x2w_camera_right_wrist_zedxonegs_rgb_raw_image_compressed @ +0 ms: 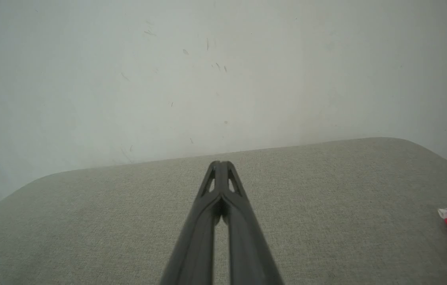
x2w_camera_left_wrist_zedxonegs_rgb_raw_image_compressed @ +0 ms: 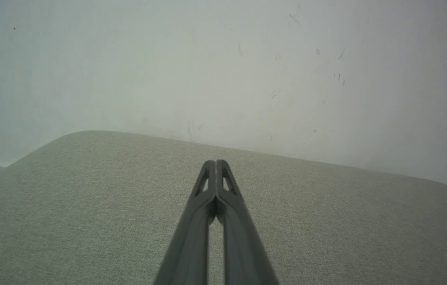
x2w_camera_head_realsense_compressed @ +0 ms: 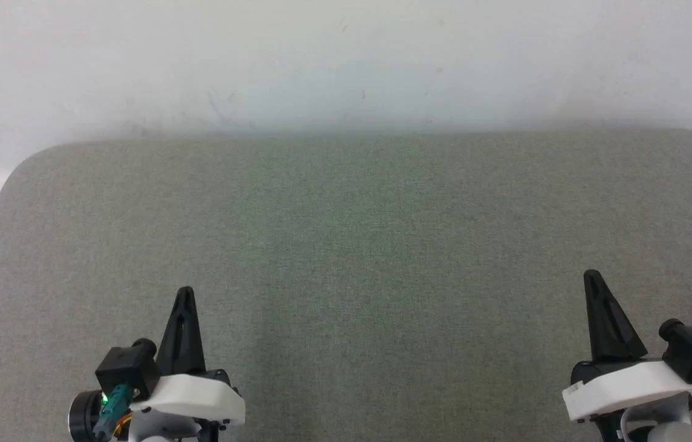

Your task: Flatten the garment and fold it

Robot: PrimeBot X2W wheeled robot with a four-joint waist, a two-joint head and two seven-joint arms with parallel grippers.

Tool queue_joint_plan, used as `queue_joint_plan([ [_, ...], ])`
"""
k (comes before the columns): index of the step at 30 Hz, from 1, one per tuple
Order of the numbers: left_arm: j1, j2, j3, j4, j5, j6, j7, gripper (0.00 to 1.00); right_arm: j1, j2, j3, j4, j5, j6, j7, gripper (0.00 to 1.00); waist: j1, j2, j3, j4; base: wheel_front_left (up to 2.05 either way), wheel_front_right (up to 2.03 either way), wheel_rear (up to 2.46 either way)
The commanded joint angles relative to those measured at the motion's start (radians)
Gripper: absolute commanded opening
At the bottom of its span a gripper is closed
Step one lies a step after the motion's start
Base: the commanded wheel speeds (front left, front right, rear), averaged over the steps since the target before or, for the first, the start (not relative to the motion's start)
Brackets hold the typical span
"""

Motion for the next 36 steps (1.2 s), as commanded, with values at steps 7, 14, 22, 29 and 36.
queue_joint_plan([
  [7,0.001,-0.001,0.006,-0.011,0.021,-0.011,0.017,0.0,0.0,0.001,0.002,-0.012,-0.023,0.0,0.02,0.0,0.0,0.0,0.001,-0.002,0.0,0.0,0.0],
  [14,0.001,-0.002,0.01,-0.019,0.034,-0.017,0.031,0.0,0.0,0.001,0.004,-0.02,-0.037,0.0,0.034,0.0,0.0,0.0,0.002,-0.005,0.0,0.0,0.0],
  [22,0.001,-0.003,0.014,-0.027,0.048,-0.025,0.047,0.0,-0.001,0.001,0.007,-0.029,-0.052,0.0,0.05,0.0,0.0,0.0,0.003,-0.007,0.0,0.0,0.0],
  [29,0.002,-0.003,0.017,-0.033,0.059,-0.03,0.059,0.0,-0.001,0.001,0.009,-0.035,-0.064,-0.001,0.063,0.0,0.0,0.0,0.003,-0.009,0.0,0.0,0.0],
  [36,0.002,-0.004,0.021,-0.04,0.072,-0.036,0.074,0.0,-0.001,0.001,0.011,-0.043,-0.078,-0.001,0.077,0.0,0.0,0.0,0.004,-0.011,0.0,0.0,0.0],
])
